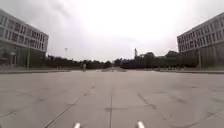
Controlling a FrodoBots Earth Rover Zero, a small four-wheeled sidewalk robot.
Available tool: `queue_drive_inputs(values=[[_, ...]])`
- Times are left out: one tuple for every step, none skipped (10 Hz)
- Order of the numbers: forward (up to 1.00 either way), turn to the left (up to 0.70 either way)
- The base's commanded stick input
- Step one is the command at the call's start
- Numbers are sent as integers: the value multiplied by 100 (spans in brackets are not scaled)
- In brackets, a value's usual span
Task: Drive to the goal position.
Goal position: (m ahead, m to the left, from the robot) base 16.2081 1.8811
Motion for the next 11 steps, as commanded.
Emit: queue_drive_inputs(values=[[50, 0], [50, 0], [50, 0], [50, 0], [50, 0], [50, 0], [50, 0], [50, 0], [50, 0], [50, 0], [50, 0]])
